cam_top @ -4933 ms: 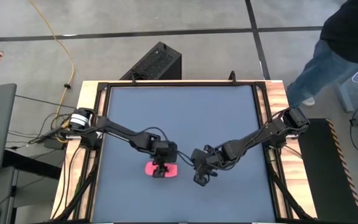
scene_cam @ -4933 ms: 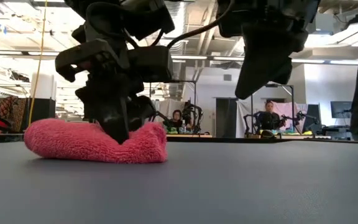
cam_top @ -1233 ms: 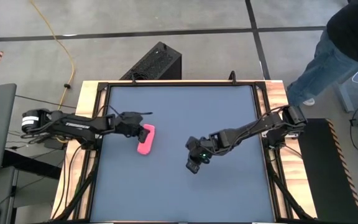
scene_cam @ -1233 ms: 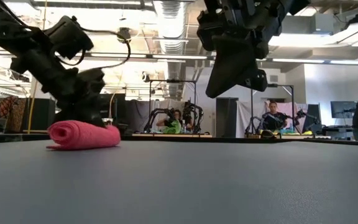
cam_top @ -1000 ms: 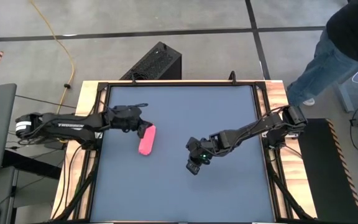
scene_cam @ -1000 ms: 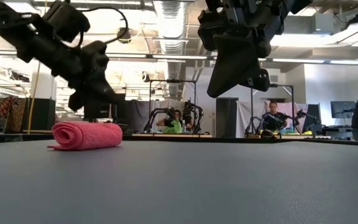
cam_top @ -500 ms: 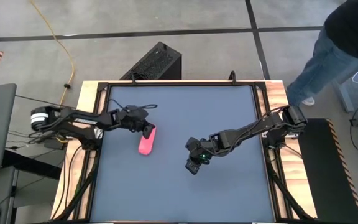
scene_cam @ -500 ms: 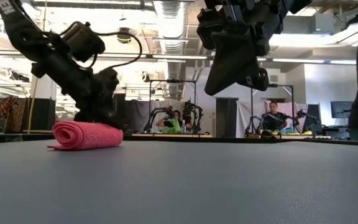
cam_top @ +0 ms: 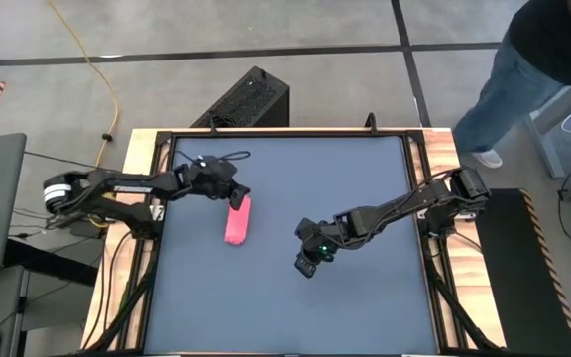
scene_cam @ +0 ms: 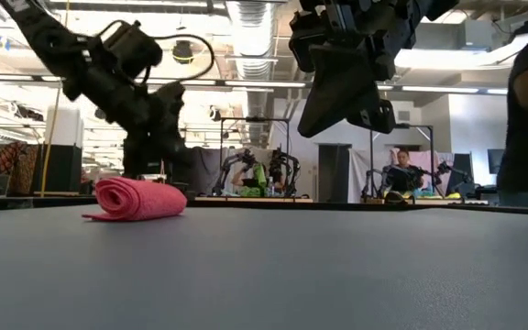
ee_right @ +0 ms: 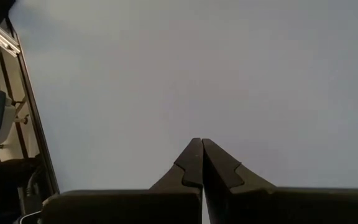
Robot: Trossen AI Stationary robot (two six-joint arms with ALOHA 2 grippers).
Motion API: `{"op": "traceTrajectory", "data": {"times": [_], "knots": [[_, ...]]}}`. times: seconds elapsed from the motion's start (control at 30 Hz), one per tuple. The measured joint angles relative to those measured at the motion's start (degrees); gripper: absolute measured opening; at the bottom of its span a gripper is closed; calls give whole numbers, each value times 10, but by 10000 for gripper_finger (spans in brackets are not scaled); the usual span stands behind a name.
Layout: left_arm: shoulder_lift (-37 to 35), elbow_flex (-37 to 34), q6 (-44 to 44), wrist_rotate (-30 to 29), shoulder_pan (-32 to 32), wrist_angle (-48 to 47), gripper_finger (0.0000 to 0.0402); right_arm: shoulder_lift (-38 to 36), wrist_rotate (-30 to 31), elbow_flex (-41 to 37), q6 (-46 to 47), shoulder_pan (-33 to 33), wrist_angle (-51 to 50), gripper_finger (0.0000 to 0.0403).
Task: Roll towel
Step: Roll the pink towel
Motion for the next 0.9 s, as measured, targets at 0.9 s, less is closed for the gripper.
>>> {"op": "traceTrajectory", "data": {"times": [0.9], "knots": [[2, -25, 107, 77, -128, -129, 6, 0, 11, 0, -45, -27, 58, 22]]}}
